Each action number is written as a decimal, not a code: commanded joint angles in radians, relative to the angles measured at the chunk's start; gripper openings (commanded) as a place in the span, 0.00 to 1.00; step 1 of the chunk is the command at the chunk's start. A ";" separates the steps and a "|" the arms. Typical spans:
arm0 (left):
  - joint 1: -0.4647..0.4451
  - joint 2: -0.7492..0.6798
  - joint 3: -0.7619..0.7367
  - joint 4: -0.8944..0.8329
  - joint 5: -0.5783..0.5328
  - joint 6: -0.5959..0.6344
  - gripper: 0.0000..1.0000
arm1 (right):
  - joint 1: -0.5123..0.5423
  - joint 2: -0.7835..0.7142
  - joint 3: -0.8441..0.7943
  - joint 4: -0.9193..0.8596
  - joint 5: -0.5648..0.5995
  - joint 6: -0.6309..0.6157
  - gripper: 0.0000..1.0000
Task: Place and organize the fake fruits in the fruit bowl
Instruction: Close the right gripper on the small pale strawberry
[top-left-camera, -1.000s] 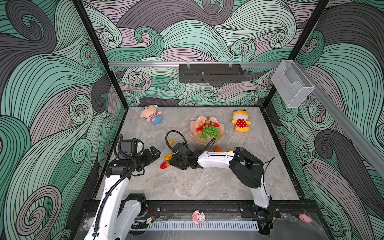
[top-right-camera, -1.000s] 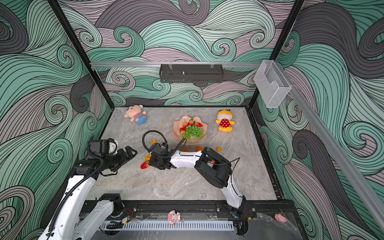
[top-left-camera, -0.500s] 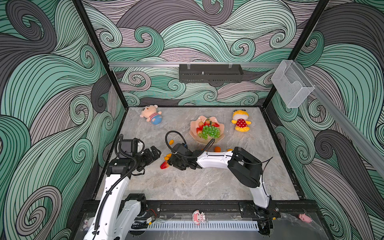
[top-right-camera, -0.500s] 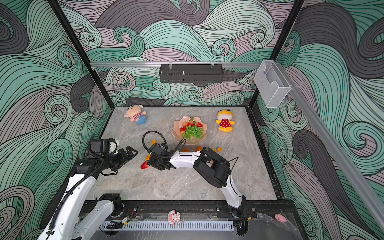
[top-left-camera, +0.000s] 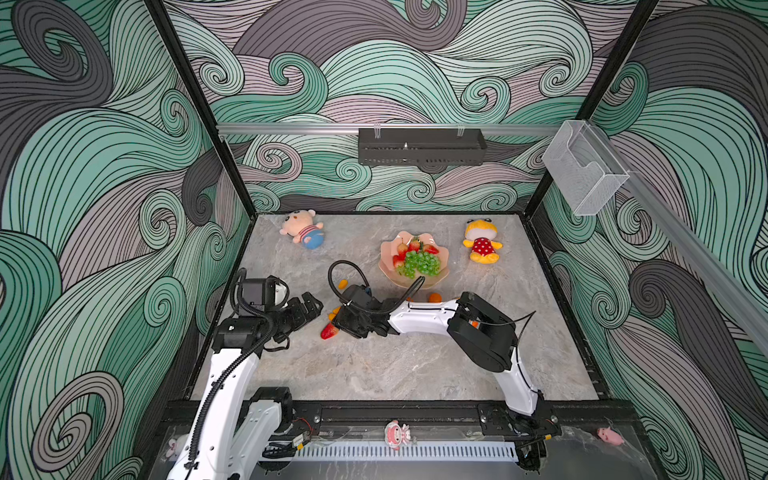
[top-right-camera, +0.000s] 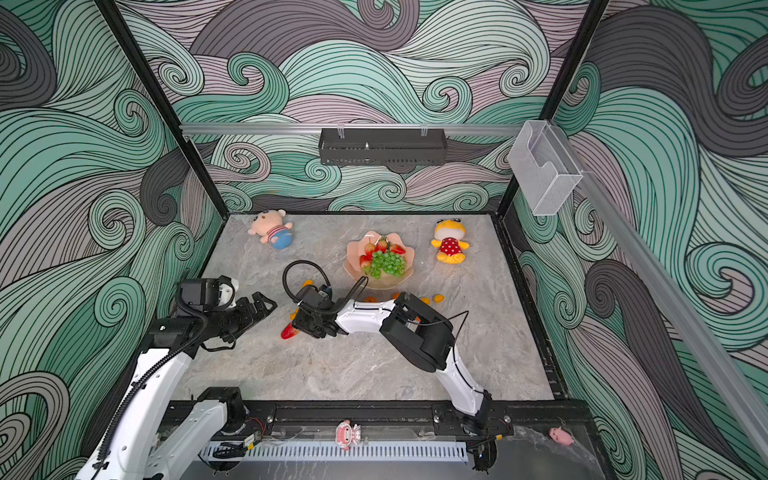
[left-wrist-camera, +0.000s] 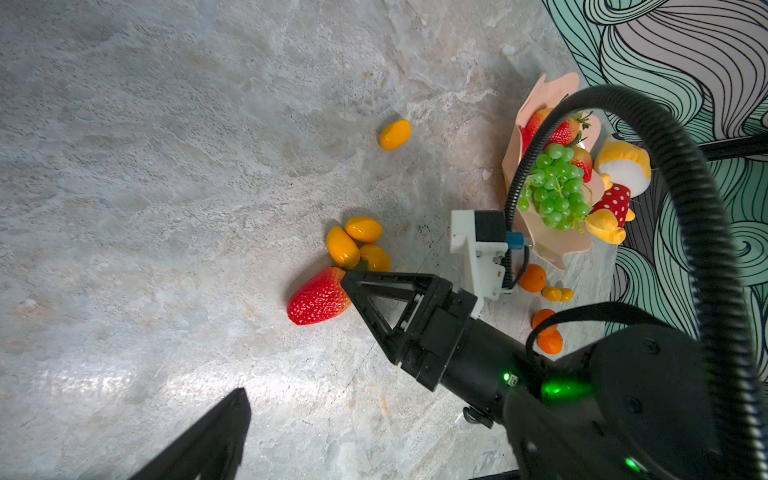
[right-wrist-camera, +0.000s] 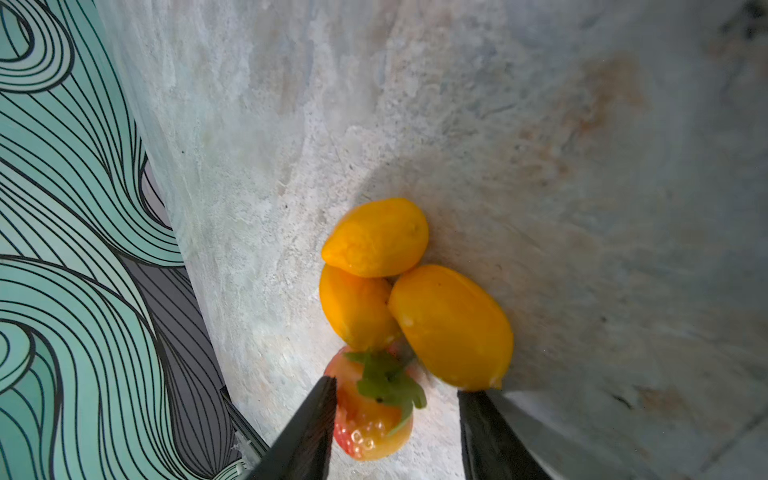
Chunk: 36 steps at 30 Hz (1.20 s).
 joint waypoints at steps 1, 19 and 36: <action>0.014 0.007 0.037 0.005 0.021 0.019 0.99 | -0.023 0.041 0.008 -0.021 0.001 0.017 0.47; 0.014 0.001 0.017 0.020 0.033 0.019 0.99 | -0.024 0.088 0.061 -0.040 -0.044 0.011 0.40; 0.014 -0.002 0.011 0.026 0.037 0.019 0.99 | -0.026 0.082 0.053 -0.035 -0.042 0.017 0.20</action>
